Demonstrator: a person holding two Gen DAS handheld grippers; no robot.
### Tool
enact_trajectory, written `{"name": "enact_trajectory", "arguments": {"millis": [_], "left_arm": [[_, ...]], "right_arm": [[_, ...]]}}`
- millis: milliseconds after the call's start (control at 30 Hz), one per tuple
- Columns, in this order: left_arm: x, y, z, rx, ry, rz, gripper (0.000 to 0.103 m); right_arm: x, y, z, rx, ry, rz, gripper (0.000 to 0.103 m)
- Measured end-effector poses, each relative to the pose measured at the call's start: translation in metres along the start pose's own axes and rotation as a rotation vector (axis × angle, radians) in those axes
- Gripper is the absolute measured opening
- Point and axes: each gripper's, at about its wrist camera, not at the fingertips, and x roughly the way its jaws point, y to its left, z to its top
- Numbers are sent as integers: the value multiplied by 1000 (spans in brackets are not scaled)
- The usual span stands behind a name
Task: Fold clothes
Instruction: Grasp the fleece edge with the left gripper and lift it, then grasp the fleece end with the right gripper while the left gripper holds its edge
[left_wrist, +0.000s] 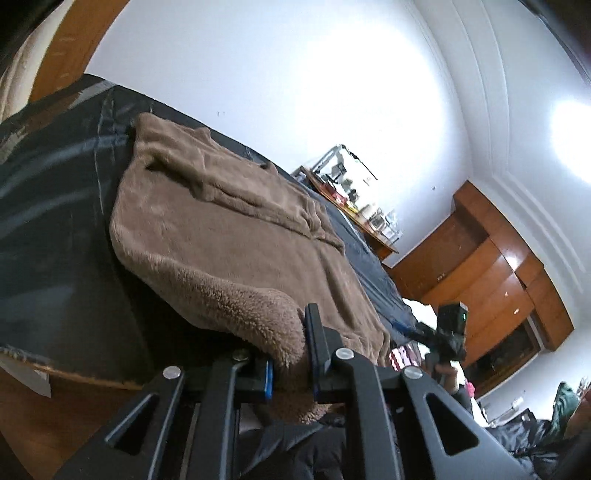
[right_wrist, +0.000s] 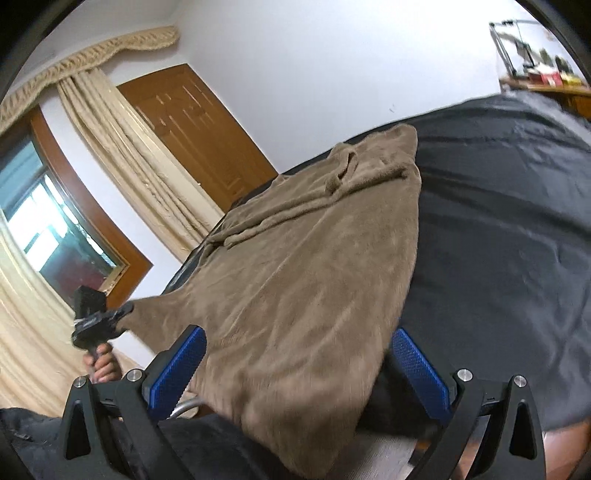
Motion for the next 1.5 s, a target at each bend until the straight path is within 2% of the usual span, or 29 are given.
{"name": "enact_trajectory", "arguments": {"millis": [333,433,567,633,667,767,800,833,967,1067,1200,1300,1400,1500], "left_arm": [[-4,3,-2,-17,12,8,16],[-8,1,-4,-13,13,11,16],[-9,0,-5,-11,14,10,16],[-9,0,-5,-13,18,11,16],[-8,1,-6,-14,20,12,16],[-8,3,-7,-19,24,19,16],[-8,3,-7,-20,23,21,16],[-9,4,-8,-22,22,23,16],[-15,4,-7,-25,8,31,16],[-20,0,-4,-16,-10,35,16],[-26,-7,2,2,-38,43,16],[-32,-12,10,16,-62,57,16],[-35,-18,21,38,-88,79,16],[-36,-24,34,62,-112,97,16]], "right_arm": [[3,-10,-40,99,111,-1,101],[12,-13,-45,122,137,9,96],[30,-22,-50,178,170,41,75],[40,-24,-54,187,195,47,69],[45,-24,-55,188,210,51,62],[55,-17,-56,157,230,66,43],[55,-14,-55,137,229,66,34],[55,-10,-54,114,226,67,31],[41,10,-46,15,181,93,25],[26,27,-34,-56,99,105,24],[14,45,-16,-158,-27,76,24],[9,61,-4,-247,-114,-1,23],[11,81,10,-381,-185,-190,23],[19,97,23,-473,-224,-297,23]]}}
